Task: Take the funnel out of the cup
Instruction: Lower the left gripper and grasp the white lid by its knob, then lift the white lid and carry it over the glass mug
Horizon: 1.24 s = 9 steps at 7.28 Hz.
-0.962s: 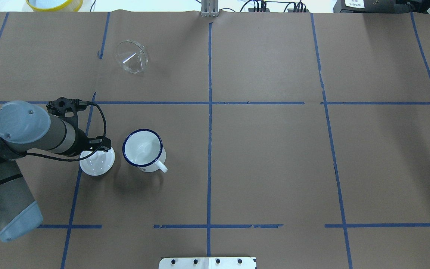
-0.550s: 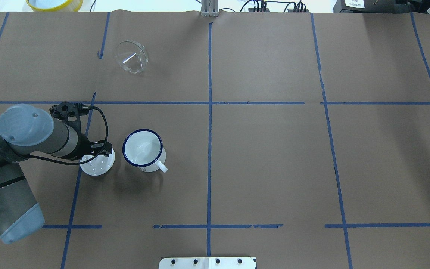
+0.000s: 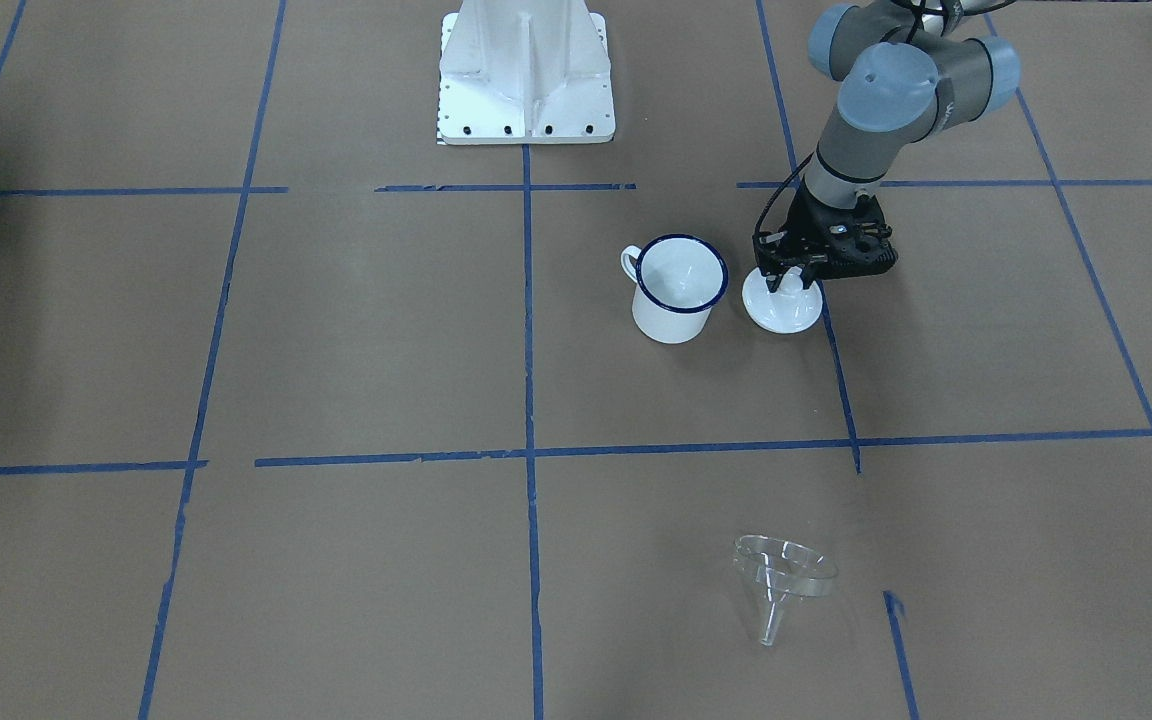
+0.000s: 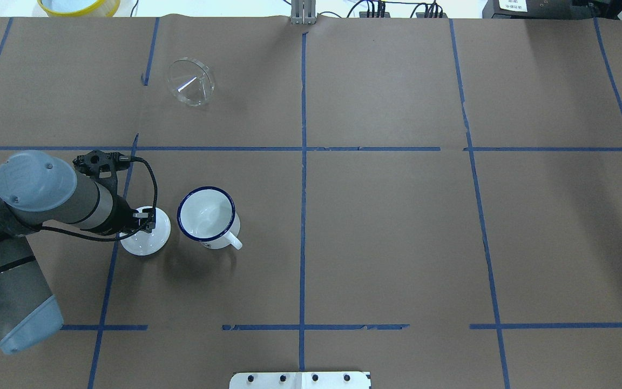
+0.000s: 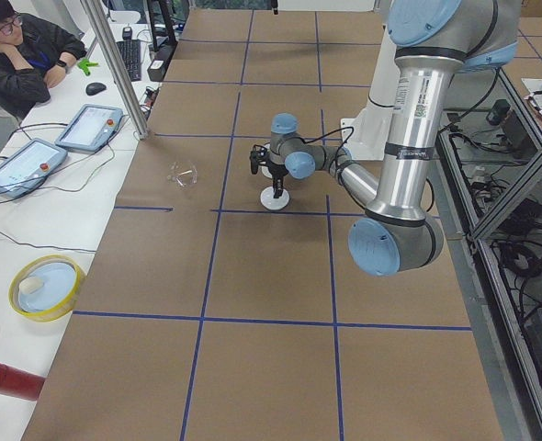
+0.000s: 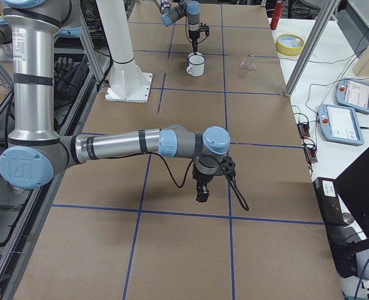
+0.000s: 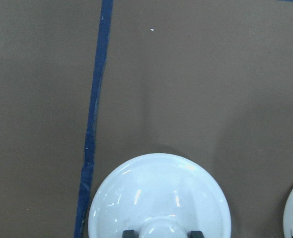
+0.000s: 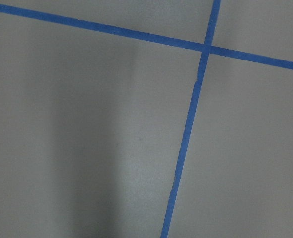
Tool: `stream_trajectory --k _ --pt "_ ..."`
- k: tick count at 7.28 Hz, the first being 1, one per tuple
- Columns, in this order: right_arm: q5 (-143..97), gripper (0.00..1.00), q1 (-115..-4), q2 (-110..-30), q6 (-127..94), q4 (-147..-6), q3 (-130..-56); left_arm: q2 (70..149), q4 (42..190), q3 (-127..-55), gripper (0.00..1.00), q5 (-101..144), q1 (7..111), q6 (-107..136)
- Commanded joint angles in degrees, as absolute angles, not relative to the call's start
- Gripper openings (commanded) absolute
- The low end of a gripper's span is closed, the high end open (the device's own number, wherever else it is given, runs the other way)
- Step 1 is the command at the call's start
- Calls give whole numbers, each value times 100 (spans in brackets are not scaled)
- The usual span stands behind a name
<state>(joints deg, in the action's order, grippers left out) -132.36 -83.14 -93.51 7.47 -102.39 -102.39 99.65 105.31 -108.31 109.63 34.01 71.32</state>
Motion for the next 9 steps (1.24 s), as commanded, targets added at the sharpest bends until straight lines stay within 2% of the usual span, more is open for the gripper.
stream_trajectory --k 1,3,5,6,9 --pt "-13236 100 -8314 -9352 747 -10239 -10239 9958 10521 -10863 0 11013 3436 7128" --pt "-13236 100 -8314 -9352 747 -10239 -10239 9827 10433 -11282 0 11013 3541 7110" --pt "-13236 100 -8314 -9352 747 -10239 -10239 9458 9962 -12142 0 11021 3953 7102" --pt "-13236 100 -8314 -9352 747 -10239 -10239 9692 9271 -12416 0 11021 3972 7102" --pt "-13236 100 -8314 -9352 747 -10239 -10239 11132 8098 -12235 0 11276 3912 7433"
